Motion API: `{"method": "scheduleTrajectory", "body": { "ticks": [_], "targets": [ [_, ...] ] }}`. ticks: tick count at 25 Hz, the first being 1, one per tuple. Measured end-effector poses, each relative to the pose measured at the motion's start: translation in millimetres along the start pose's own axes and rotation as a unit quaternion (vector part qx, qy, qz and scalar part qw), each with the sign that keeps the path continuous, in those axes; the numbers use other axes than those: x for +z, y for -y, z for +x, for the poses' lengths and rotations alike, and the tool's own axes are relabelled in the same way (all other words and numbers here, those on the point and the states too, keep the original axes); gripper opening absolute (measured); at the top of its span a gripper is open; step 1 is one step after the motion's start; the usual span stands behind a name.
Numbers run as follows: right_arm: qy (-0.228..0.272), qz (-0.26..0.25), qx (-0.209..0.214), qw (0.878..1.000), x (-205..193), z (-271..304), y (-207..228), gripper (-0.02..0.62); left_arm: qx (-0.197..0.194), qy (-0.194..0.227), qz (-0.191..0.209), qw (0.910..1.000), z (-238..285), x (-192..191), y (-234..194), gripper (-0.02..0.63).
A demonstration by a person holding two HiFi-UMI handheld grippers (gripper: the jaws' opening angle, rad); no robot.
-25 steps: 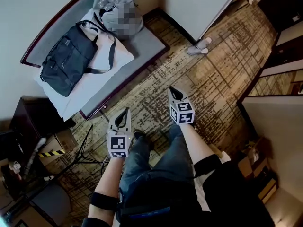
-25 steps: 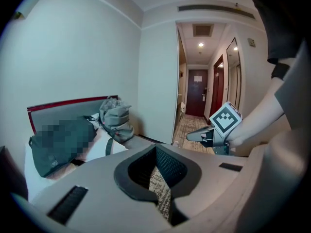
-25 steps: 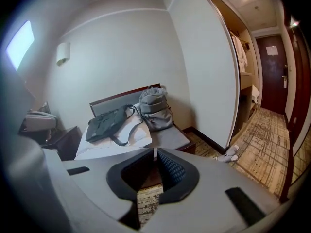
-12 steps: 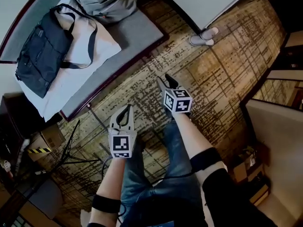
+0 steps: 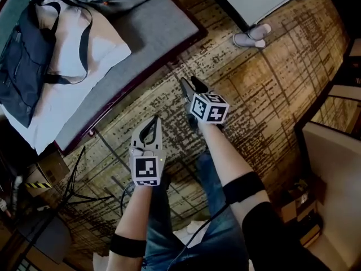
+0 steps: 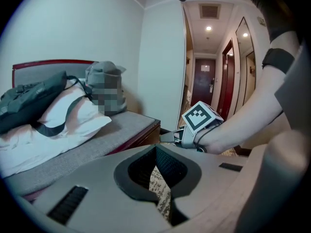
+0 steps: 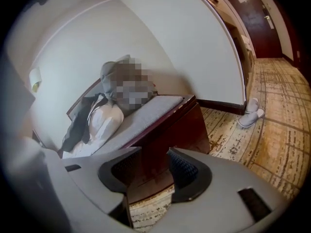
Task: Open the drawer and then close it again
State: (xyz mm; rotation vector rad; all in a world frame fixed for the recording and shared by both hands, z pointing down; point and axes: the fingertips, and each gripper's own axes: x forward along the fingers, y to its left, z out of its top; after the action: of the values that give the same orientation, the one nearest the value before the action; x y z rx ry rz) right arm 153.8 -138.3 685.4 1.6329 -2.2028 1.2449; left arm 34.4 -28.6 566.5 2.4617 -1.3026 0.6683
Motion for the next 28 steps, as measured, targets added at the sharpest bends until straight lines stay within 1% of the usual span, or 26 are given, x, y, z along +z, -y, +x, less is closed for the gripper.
{"method": "scheduleTrajectory", "body": {
  "ticks": [3,7,9,10,14,15,16,18,20,23,26,28],
  "targets": [
    [0.008,0.041,0.013,0.999,-6,24,13,0.199,0.008,0.002,-0.025,0.9997,25,-10,1,0.006],
    [0.029,0.114,0.027,0.993,-11,51,31,0.198,0.003,0.007,-0.005,1.0,55,-25,1,0.005],
    [0.032,0.139,0.029,0.989,-16,63,39,0.198,-0.001,0.012,0.016,0.9998,68,-31,1,0.005],
    [0.034,0.151,0.031,0.987,-18,68,42,0.198,-0.001,0.014,0.018,0.9997,73,-33,1,0.006],
    [0.044,0.209,0.041,0.976,-25,88,55,0.196,0.002,0.017,0.007,0.9998,96,-38,1,0.005],
    [0.045,0.221,0.043,0.973,-26,92,58,0.196,0.005,0.016,-0.002,0.9999,102,-38,1,0.005],
    [0.045,0.231,0.046,0.971,-27,97,60,0.196,0.008,0.014,-0.01,0.9998,108,-39,0,0.006],
    [0.04,0.24,0.055,0.968,-29,106,61,0.196,0.009,0.012,-0.012,0.9998,118,-40,-2,0.005],
    [0.034,0.245,0.061,0.967,-32,114,61,0.196,0.007,0.015,-0.003,0.9999,127,-41,-5,0.005],
    [0.037,0.262,0.068,0.962,-33,123,63,0.195,-0.001,0.022,0.021,0.9995,138,-42,-11,0.005],
    [0.038,0.271,0.075,0.959,-32,132,63,0.193,0.009,0.019,-0.004,0.9998,145,-41,-16,0.006],
    [0.039,0.281,0.078,0.956,-33,138,62,0.192,0.01,0.019,-0.008,0.9997,149,-41,-19,0.005]
  ]
}}
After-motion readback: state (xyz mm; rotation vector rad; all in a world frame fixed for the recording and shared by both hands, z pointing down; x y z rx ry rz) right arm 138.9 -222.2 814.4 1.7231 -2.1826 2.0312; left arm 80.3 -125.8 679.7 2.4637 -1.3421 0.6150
